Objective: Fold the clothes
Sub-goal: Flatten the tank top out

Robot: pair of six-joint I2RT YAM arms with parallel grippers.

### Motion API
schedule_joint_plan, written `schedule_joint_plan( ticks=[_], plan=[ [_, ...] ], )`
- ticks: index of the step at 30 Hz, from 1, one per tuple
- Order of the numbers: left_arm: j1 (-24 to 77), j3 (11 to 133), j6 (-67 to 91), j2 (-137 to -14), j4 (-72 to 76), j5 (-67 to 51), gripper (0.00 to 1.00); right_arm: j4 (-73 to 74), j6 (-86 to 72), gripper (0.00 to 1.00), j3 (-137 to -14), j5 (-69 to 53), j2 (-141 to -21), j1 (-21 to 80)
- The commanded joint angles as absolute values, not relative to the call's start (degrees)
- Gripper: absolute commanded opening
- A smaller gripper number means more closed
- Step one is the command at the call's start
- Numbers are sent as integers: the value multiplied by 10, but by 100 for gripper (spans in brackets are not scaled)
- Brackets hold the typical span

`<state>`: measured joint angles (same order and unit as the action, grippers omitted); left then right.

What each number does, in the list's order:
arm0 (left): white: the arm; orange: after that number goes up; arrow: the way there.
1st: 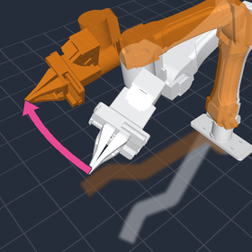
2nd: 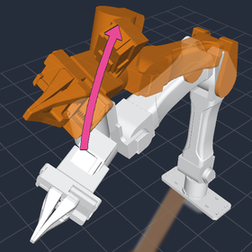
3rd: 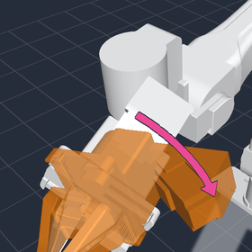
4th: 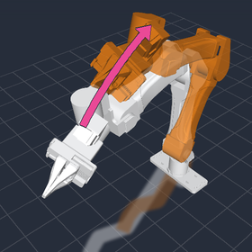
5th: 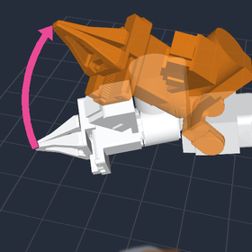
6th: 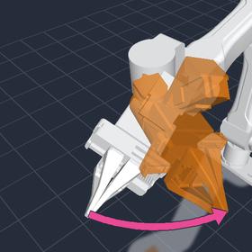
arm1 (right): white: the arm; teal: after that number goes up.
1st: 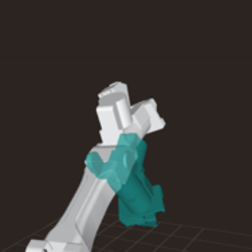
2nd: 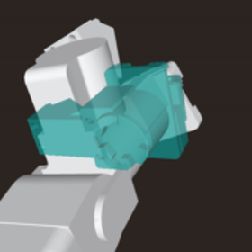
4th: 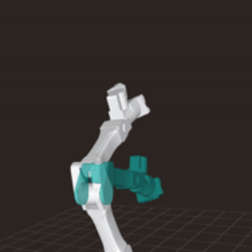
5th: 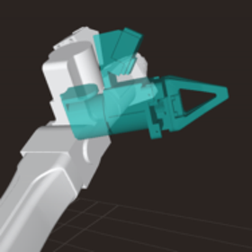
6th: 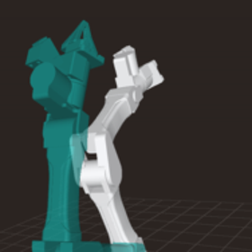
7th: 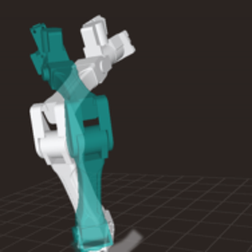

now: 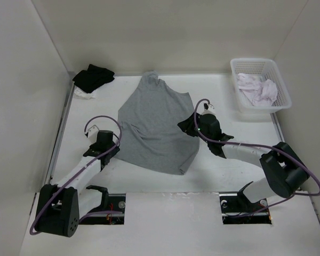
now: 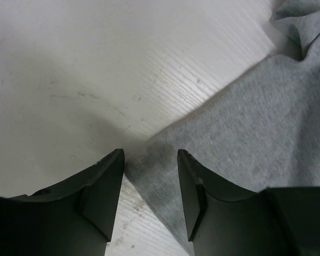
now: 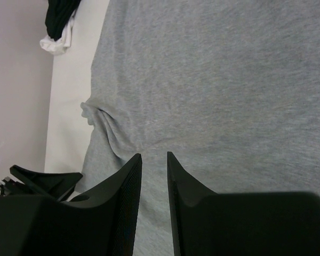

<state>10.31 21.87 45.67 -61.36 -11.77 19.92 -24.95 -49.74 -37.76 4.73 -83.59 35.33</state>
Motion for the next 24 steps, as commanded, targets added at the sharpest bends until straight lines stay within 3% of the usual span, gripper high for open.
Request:
schedule_joint_plan(
  ticks=[1,4,9,15,17,24],
  plan=[
    [108,222,465,-597,-178,181,42,-279,-496,30,-388,56,-826,355],
    [111,227,465,-606,-186,181,33,-279,-497,30,-388,56,-825,356],
    [119,230,466,-613,-191,185,28,-278,-497,30,-379,58,-796,356],
    [113,231,461,-614,-183,178,8,-258,-494,33,-366,63,-755,357],
    [115,233,455,-588,-185,175,6,-242,-490,39,-353,81,-737,357],
    [173,243,453,-462,-200,174,6,-49,-482,42,-284,196,-592,463]
  ],
)
